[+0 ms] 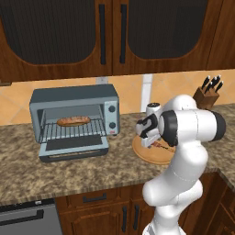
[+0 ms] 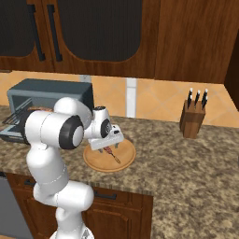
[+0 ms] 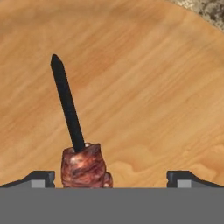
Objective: Pick up the kebab skewer and baguette bread, and place them inside the toaster oven. Close the toaster oven door and start by setting the timer.
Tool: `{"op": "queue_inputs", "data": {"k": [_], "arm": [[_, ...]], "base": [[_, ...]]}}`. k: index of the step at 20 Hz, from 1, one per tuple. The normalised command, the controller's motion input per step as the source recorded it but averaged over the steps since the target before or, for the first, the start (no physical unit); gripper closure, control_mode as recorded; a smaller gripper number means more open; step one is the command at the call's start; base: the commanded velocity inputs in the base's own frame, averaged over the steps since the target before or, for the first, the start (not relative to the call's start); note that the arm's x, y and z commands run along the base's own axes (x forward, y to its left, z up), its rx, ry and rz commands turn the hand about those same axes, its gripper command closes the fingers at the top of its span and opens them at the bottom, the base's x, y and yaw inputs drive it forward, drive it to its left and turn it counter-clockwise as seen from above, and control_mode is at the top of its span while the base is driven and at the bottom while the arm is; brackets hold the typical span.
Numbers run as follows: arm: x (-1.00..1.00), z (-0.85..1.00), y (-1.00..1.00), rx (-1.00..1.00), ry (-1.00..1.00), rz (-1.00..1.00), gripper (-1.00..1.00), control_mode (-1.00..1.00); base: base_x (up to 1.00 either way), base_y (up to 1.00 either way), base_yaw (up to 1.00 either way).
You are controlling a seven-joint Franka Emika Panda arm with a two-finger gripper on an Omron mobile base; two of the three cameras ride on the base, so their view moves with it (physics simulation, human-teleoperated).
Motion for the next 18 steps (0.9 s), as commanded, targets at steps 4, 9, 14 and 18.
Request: {"op": "queue_inputs", "data": {"k": [4, 9, 14, 18], "arm": [[0.09, -0.24, -0.04, 0.00, 0.00, 0.00, 1.00, -1.00], [0.14, -0.22, -0.01, 0.00, -0.01, 0.00, 1.00, -1.00], [0.17, -0.16, -0.03, 0.00, 0.00, 0.00, 1.00, -1.00], [-0.01, -0.04, 0.00, -0.03, 0.00, 0.00, 1.00, -1.00]], "base": [[0.00, 0.00, 0.00], [0.00, 0.00, 0.00], [0.00, 0.00, 0.00], [0.00, 0.00, 0.00]]}}
